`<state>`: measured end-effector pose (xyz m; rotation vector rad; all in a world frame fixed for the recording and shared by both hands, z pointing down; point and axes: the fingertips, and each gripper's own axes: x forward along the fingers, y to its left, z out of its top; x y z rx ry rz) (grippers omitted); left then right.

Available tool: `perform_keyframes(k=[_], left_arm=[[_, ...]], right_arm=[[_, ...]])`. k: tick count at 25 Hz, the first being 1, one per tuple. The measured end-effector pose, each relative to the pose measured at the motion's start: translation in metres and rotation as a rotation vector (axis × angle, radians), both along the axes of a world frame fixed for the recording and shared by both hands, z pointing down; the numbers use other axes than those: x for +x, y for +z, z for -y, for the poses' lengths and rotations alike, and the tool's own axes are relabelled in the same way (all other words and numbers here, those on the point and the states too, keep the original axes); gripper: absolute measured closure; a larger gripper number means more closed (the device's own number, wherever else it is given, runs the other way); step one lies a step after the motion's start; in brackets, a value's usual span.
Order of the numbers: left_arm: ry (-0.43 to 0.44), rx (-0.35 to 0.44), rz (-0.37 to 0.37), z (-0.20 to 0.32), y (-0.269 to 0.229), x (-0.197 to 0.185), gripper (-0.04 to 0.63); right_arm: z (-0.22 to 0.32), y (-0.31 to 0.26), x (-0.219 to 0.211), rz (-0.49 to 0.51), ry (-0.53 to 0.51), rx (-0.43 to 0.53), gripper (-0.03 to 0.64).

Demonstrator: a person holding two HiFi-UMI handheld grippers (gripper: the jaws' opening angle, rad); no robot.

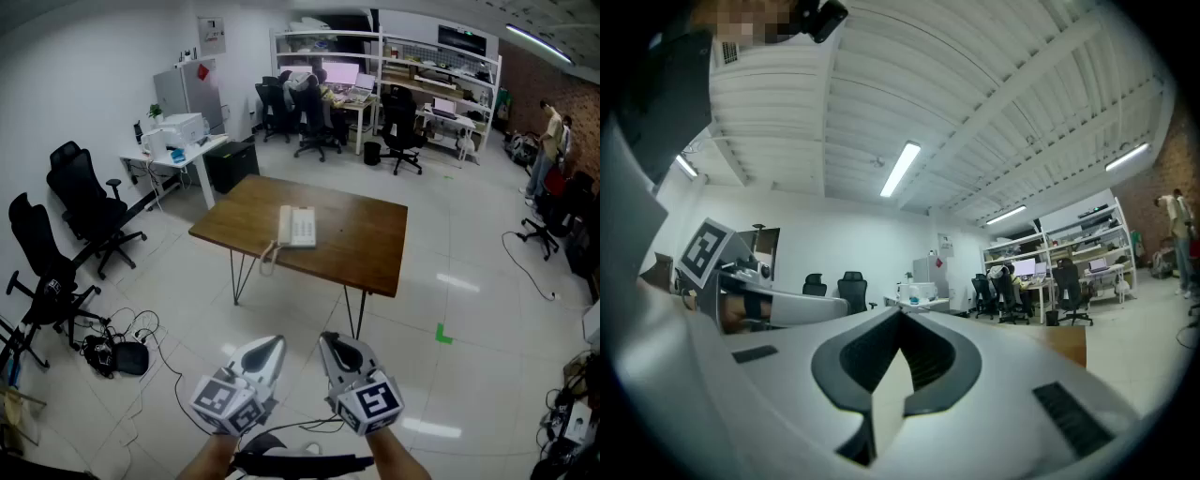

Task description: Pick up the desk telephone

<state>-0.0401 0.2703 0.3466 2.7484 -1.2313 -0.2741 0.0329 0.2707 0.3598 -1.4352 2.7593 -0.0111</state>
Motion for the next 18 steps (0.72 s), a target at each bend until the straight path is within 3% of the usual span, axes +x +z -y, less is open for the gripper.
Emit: perform_keyframes(k=[18], left_arm=[[-0.029, -0.018, -0.014, 0.055, 0.019, -0.003, 0.591]], right_arm=[[0.053, 0.026, 0.010, -0.011, 0.014, -0.033, 0.612]])
